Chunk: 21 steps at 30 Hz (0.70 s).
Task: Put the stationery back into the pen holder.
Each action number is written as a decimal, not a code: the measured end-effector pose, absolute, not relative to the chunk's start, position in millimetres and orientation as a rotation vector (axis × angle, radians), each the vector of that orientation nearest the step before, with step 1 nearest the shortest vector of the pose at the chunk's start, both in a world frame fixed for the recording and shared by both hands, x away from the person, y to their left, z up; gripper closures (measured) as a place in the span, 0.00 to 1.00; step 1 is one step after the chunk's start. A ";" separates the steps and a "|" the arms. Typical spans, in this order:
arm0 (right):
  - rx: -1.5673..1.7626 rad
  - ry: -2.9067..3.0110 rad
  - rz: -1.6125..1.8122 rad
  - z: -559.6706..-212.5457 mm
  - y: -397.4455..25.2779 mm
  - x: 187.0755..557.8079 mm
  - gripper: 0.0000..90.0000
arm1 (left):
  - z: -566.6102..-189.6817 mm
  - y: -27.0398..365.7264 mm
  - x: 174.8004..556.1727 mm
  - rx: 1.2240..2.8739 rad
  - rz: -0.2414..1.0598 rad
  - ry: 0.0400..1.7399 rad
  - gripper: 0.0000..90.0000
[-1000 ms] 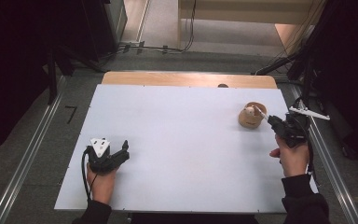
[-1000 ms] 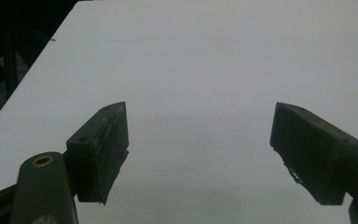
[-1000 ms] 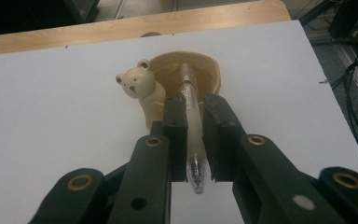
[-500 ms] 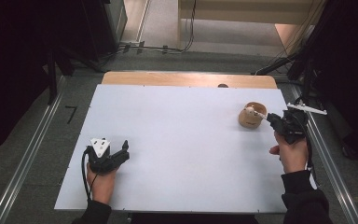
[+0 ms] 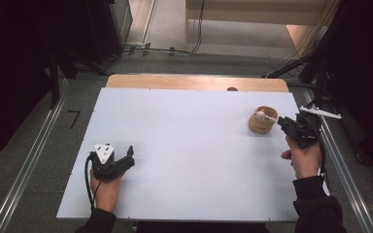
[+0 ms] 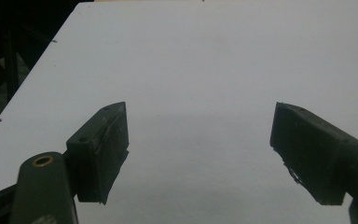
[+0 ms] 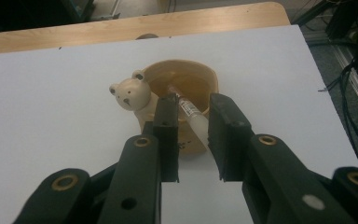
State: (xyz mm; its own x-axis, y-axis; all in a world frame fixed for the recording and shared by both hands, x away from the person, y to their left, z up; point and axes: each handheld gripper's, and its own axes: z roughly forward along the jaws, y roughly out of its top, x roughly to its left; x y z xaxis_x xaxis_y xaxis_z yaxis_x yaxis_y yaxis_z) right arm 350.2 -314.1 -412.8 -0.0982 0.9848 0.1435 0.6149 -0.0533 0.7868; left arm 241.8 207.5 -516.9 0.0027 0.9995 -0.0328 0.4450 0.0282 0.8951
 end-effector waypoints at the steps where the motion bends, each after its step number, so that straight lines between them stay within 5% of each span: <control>1: 1.697 1.743 1.012 -413.0 -314.9 350.6 0.78 | -516.9 207.5 241.7 1.520 0.924 1.547 0.22; 21: 1.687 1.715 1.023 -412.4 -320.3 351.9 0.75 | -516.9 207.5 241.7 1.522 0.924 1.547 0.22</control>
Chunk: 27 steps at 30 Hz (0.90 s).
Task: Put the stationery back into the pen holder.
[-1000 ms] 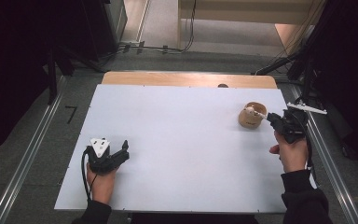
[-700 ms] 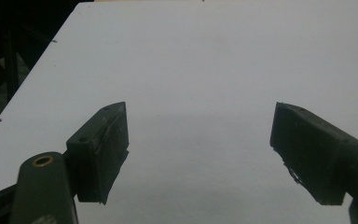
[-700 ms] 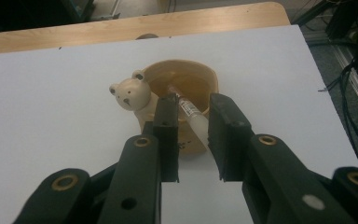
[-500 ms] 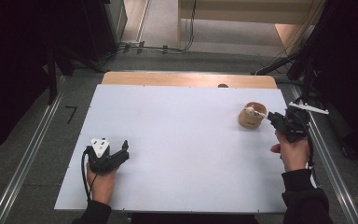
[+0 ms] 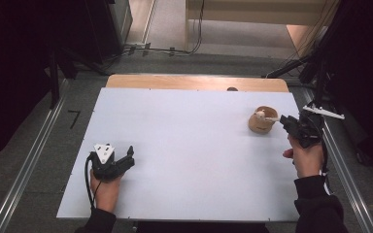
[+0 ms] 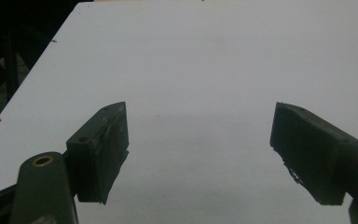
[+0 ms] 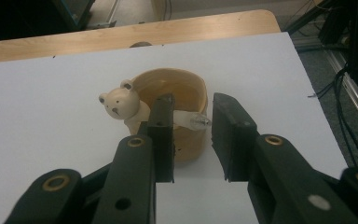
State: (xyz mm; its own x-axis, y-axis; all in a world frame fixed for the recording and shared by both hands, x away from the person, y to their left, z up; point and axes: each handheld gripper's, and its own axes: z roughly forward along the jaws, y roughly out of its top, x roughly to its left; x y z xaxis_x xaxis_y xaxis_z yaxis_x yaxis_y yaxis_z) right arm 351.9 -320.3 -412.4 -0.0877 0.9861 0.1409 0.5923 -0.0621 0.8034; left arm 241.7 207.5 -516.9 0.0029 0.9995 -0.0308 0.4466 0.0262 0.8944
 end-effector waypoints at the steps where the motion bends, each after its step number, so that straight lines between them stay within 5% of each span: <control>1: 1.687 1.713 1.024 -412.3 -320.2 351.7 0.74 | -516.9 207.5 241.7 1.522 0.924 1.547 0.22; 27: 1.676 1.732 1.047 -412.5 -322.7 348.8 0.42 | -517.0 207.4 241.7 1.525 0.924 1.547 0.22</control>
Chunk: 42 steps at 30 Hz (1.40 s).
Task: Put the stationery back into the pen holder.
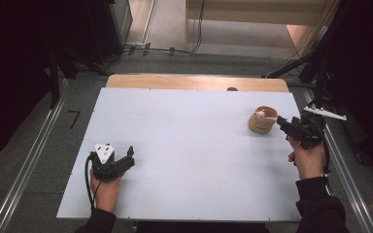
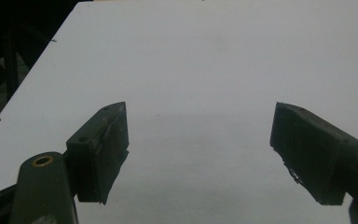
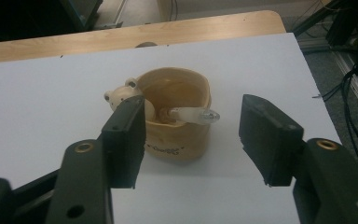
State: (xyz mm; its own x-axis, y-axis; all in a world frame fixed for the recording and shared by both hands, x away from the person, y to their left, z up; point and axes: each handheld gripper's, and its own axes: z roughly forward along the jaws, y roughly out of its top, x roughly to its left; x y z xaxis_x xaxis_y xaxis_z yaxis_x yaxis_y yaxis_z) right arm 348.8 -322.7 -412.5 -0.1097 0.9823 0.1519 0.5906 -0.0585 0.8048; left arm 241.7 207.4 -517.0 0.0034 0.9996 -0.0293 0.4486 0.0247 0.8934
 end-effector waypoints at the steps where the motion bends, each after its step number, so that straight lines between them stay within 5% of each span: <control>1: 1.672 1.735 1.049 -412.4 -322.7 348.8 0.39 | -517.0 207.4 241.7 1.524 0.923 1.547 0.22; 18: 1.620 1.784 1.031 -409.3 -320.3 343.0 0.22 | -516.7 207.3 241.4 1.522 0.922 1.548 0.22; 42: 1.571 1.810 1.058 -410.3 -328.6 315.9 0.17 | -516.3 207.2 240.9 1.516 0.926 1.549 0.22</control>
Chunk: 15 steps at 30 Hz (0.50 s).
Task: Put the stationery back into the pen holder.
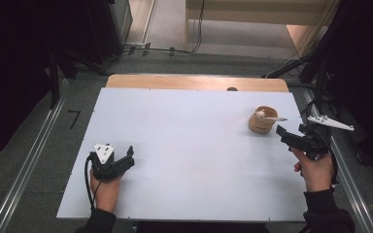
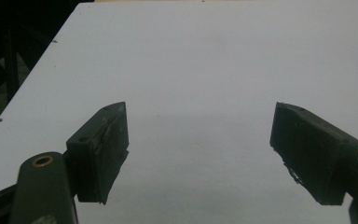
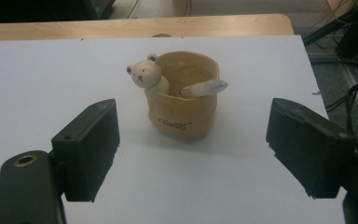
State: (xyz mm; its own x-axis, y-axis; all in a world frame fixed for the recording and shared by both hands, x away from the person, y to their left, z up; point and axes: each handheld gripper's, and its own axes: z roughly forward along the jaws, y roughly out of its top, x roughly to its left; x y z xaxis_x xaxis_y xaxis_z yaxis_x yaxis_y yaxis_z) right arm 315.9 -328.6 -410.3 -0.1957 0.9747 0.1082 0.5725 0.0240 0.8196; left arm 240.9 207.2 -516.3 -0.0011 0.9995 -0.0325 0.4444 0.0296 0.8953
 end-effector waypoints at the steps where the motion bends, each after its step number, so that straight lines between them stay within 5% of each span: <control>1: 1.570 1.814 1.055 -411.5 -329.6 315.0 0.17 | -516.2 207.2 240.9 1.516 0.926 1.549 0.22; 15: 1.569 1.858 1.032 -426.9 -341.8 303.9 0.12 | -515.9 207.2 240.7 1.514 0.925 1.547 0.22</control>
